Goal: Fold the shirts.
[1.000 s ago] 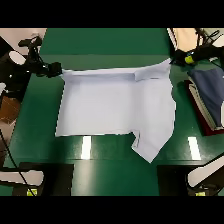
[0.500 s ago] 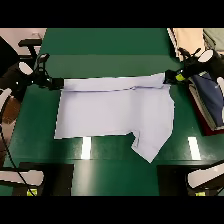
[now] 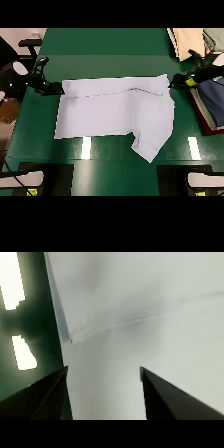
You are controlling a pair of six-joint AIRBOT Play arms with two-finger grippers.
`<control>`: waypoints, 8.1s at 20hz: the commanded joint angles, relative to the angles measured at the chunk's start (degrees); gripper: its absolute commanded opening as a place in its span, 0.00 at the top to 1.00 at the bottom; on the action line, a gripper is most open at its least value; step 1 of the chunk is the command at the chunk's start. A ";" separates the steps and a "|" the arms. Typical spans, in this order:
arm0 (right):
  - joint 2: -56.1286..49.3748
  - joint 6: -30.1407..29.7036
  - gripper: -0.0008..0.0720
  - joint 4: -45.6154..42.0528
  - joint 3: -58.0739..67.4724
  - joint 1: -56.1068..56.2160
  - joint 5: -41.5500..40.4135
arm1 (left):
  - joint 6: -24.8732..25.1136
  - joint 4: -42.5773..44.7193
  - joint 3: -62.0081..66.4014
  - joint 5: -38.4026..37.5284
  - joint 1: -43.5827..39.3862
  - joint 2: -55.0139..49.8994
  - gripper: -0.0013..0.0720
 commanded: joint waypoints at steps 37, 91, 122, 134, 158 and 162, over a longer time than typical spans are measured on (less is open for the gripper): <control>26.23 -0.11 0.31 3.06 -54.93 -15.04 3.06 | -11.21 -1.99 -28.74 -1.49 -0.04 25.90 0.94; -11.58 -8.70 0.19 5.18 7.52 -13.40 5.07 | -3.67 -11.76 3.63 3.85 -0.09 -2.80 0.75; -4.63 -10.29 0.97 25.55 21.20 1.51 8.00 | -8.46 -17.94 22.56 9.05 -33.68 -24.98 0.94; -4.44 -9.88 0.97 27.52 27.98 18.84 3.87 | -9.70 -20.61 28.76 12.35 -34.45 -30.75 0.94; -9.18 -8.79 0.23 15.17 13.07 28.09 -9.03 | -3.28 -2.56 23.06 -17.00 0.79 4.24 0.94; -4.85 -8.79 0.28 15.43 3.87 21.73 -10.32 | -3.15 -5.11 8.15 -11.76 -7.32 5.62 0.43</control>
